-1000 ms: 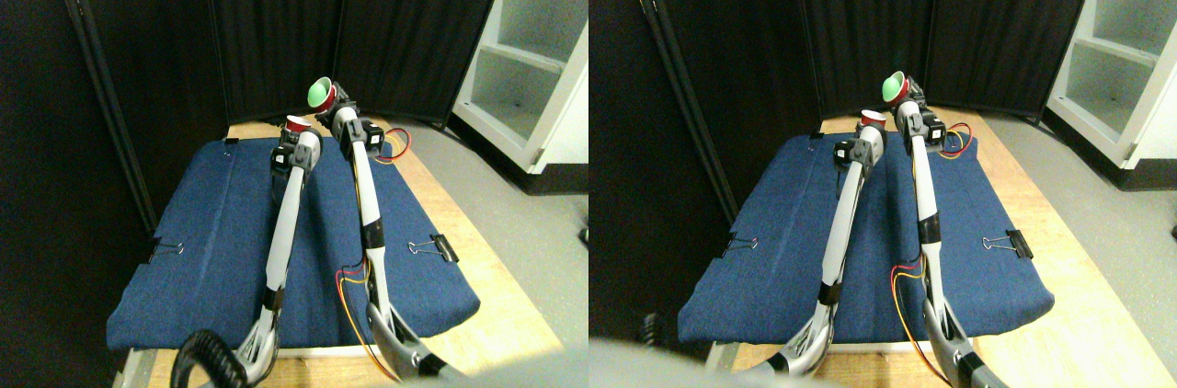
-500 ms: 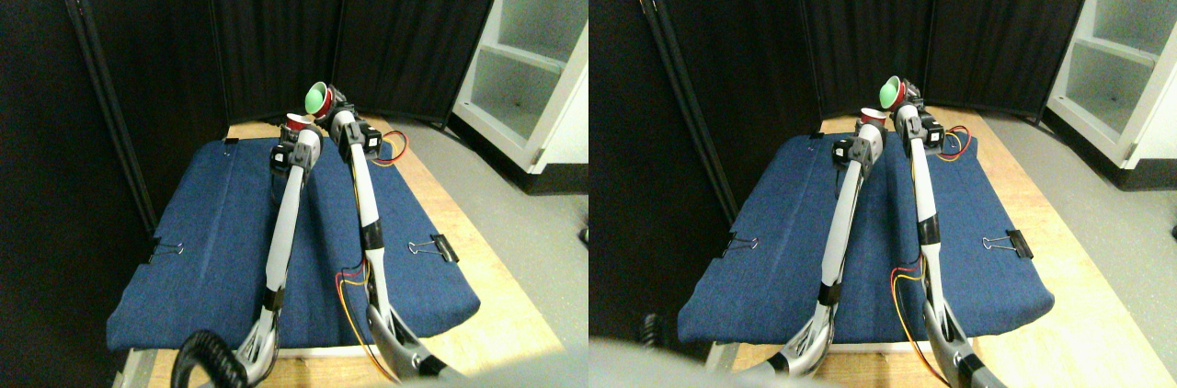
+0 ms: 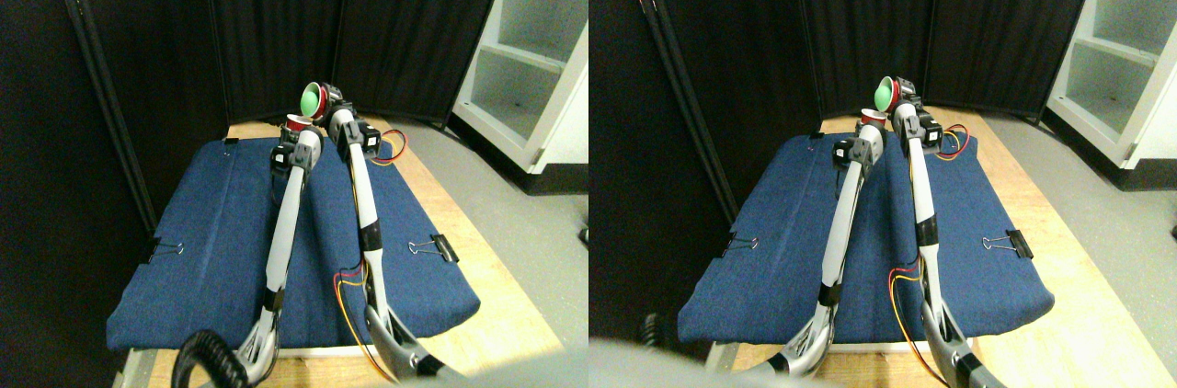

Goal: Pour (bimanual)

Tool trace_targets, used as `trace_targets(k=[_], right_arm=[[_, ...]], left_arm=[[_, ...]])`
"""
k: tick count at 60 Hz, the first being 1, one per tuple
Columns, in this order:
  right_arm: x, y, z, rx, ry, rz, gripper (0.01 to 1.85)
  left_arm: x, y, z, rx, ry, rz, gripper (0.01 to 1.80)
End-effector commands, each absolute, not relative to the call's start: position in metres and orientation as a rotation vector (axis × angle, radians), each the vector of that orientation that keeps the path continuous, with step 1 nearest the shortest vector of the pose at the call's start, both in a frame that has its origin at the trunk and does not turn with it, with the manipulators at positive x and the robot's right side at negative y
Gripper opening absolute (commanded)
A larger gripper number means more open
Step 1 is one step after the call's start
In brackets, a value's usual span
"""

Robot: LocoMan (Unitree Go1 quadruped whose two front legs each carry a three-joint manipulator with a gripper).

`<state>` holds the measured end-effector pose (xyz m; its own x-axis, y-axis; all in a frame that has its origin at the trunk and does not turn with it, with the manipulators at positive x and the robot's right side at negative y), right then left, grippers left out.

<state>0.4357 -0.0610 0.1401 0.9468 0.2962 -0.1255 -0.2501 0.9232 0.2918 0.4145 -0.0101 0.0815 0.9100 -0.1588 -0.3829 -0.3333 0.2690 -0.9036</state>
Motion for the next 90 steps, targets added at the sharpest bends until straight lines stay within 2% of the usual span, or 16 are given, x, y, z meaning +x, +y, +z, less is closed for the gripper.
trace_targets(k=[1, 21, 28, 33, 40, 44, 49, 56, 59, 64, 75, 82, 90], right_arm=[[0.434, -0.059, 0.152, 0.273, 0.109, 0.317, 0.33], [0.435, -0.059, 0.149, 0.097, 0.064, 0.383, 0.33], [0.435, -0.061, 0.149, -0.145, 0.030, 0.449, 0.33], [0.435, -0.062, 0.148, -0.173, 0.005, 0.488, 0.33], [0.436, -0.063, 0.147, -0.172, 0.000, 0.474, 0.33], [0.436, -0.065, 0.147, -0.067, 0.002, 0.420, 0.33], [0.437, -0.067, 0.146, -0.099, -0.014, 0.449, 0.33], [0.438, -0.070, 0.145, -0.006, -0.019, 0.407, 0.33], [0.438, -0.070, 0.145, 0.129, 0.016, 0.298, 0.33], [0.438, -0.071, 0.145, 0.231, 0.044, 0.208, 0.33], [0.439, -0.077, 0.144, 0.536, 0.042, 0.020, 0.33], [0.444, -0.083, 0.144, 0.768, 0.082, -0.028, 0.33], [0.449, -0.089, 0.141, 0.934, 0.088, -0.079, 0.33]], left_arm=[[0.416, -0.014, 0.086, -1.321, 0.419, 0.104, 0.33], [0.414, -0.013, 0.086, -1.303, 0.417, 0.103, 0.33], [0.414, -0.013, 0.086, -1.309, 0.421, 0.104, 0.33], [0.413, -0.014, 0.086, -1.310, 0.421, 0.108, 0.33], [0.414, -0.015, 0.086, -1.311, 0.428, 0.102, 0.33], [0.414, -0.015, 0.086, -1.310, 0.427, 0.098, 0.33], [0.414, -0.016, 0.086, -1.311, 0.426, 0.095, 0.33], [0.414, -0.018, 0.087, -1.317, 0.431, 0.098, 0.33], [0.414, -0.019, 0.087, -1.321, 0.435, 0.098, 0.33], [0.414, -0.019, 0.086, -1.314, 0.432, 0.099, 0.33], [0.415, -0.019, 0.087, -1.304, 0.431, 0.090, 0.33], [0.415, -0.019, 0.087, -1.309, 0.435, 0.092, 0.33], [0.417, -0.017, 0.086, -1.297, 0.433, 0.090, 0.33]])
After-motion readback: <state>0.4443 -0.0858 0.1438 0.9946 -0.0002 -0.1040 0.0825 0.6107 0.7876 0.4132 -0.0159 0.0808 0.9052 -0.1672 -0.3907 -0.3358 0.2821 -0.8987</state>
